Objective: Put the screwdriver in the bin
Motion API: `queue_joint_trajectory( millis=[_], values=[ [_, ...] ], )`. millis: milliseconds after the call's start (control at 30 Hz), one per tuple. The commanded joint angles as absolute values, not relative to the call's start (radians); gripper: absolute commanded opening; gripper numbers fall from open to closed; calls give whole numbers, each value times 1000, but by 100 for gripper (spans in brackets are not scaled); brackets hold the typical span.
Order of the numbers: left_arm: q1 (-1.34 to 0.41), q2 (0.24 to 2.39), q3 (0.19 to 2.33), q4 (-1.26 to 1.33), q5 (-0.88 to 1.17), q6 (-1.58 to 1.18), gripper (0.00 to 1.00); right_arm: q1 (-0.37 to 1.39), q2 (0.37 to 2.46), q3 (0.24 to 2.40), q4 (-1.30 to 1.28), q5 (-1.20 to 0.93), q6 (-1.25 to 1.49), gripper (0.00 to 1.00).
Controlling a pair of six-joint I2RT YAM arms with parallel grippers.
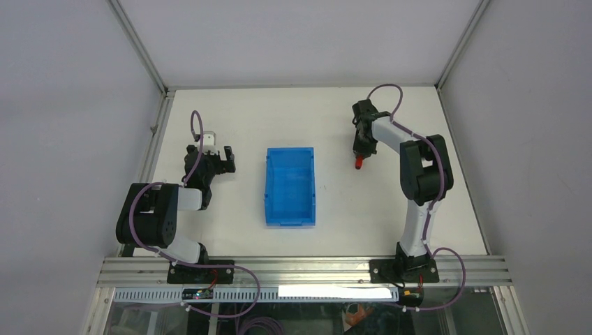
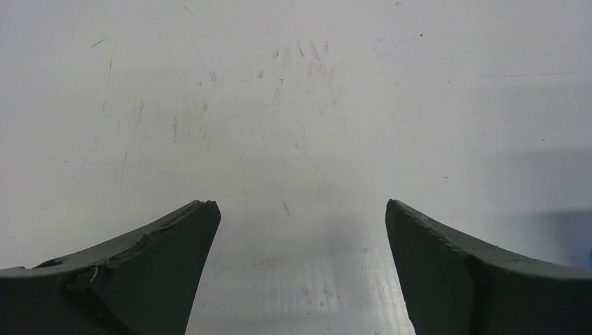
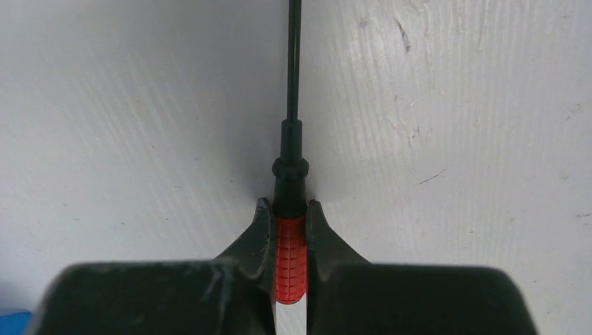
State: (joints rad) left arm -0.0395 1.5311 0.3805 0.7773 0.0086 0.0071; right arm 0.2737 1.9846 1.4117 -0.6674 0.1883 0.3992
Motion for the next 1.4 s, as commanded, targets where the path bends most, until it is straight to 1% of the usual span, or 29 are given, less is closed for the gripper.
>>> queue_joint_trajectory(
  millis=[0, 333, 400, 500, 633, 833, 1033, 1233, 1367],
  values=[
    [-45, 1507, 383, 804, 19, -9, 99, 277, 1886, 1446, -709, 233, 372, 0],
    [-45, 1508, 383, 804, 20, -9, 99, 337, 1612, 1473, -847, 344, 346, 0],
    [-44, 1508, 383, 804, 18, -9, 99, 368, 1567, 1485, -869, 368, 350, 0],
    [-44, 1507, 383, 804, 19, -9, 99, 426, 1503, 1525, -912, 413, 351, 4],
    [-45, 1508, 384, 804, 18, -9, 99, 541, 1460, 1585, -962, 472, 356, 4],
    [-45, 1508, 384, 804, 18, -9, 99, 770, 1449, 1658, -950, 479, 321, 5],
    [-45, 1508, 383, 804, 19, -9, 99, 945, 1492, 1675, -846, 447, 296, 5],
    [-45, 1507, 383, 804, 18, -9, 99, 1041, 1564, 1591, -726, 446, 328, 4],
    [-45, 1508, 383, 804, 18, -9, 99, 1087, 1574, 1474, -609, 438, 379, 4]
  ],
)
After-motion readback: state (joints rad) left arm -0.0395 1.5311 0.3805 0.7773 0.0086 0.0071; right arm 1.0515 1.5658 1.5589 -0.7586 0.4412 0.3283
